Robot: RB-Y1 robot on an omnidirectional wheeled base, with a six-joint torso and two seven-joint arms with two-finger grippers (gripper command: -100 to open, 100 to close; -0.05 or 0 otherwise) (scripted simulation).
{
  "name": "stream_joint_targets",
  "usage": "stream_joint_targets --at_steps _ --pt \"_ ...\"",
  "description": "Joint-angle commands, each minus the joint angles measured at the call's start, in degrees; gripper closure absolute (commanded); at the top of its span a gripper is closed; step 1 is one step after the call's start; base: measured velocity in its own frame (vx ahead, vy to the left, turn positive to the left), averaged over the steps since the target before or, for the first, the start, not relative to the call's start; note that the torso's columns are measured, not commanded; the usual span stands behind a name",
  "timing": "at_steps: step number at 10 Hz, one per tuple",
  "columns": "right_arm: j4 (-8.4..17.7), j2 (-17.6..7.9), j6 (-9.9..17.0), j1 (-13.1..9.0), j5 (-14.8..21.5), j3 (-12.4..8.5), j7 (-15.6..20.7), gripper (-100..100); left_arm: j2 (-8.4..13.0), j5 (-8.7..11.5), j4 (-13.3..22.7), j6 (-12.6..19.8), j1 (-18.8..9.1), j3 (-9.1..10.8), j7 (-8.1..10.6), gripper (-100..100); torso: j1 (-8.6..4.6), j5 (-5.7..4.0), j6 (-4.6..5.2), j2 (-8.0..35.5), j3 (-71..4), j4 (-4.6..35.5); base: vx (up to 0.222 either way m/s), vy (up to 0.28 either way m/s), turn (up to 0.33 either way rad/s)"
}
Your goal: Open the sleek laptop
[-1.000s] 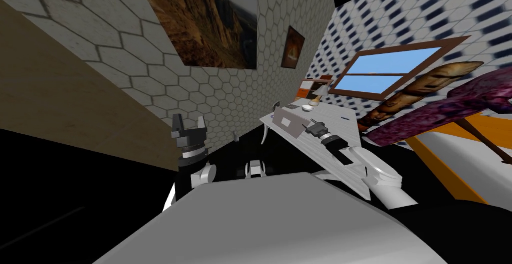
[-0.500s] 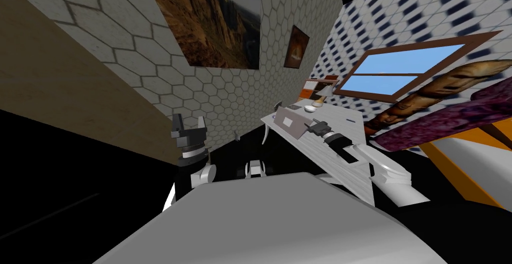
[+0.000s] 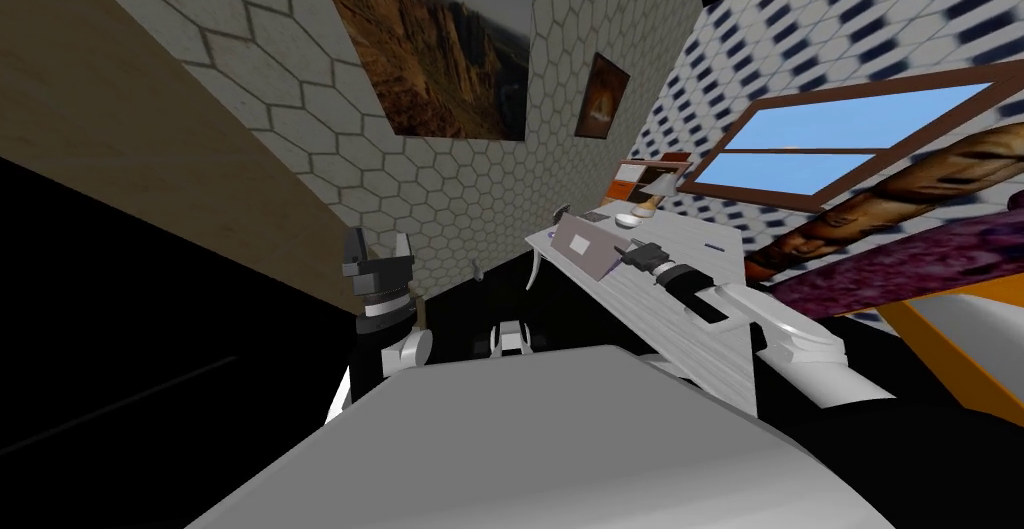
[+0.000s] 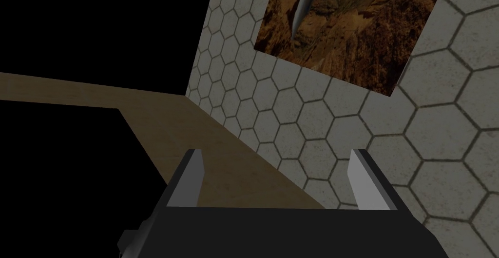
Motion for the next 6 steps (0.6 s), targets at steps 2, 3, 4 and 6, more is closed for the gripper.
stream_joint_targets --at_steps 2,3,4,6 --pt "2.31 -4.76 1.92 0.82 -2.83 0.88 -5.77 100 0.00 0.00 0.00 0.00 0.00 0.00 0.00 0 0.13 0.04 -0.04 0.04 0.04 0.00 -0.015 -0.026 0.078" --pt "3.28 -6.60 2.70 1.16 -4.15 1.13 -7.35 100 0.00 0.00 0.00 0.00 0.00 0.00 0.00 0 0.16 0.07 -0.14 0.02 0.02 0.00 -0.029 -0.029 0.177" --pt "3.28 -6.96 2.70 1.16 -4.15 1.13 -8.57 100 0.00 0.00 0.00 0.00 -0.01 0.00 0.00 0 0.14 0.09 -0.20 -0.04 -0.03 0.00 -0.020 -0.028 0.060" --pt "3.47 -7.51 2.69 1.59 -5.30 1.21 -9.78 100 0.00 0.00 0.00 0.00 0.01 0.00 0.00 0 0.36 0.17 -0.06 0.11 0.07 0.07 -0.009 -0.030 0.032"
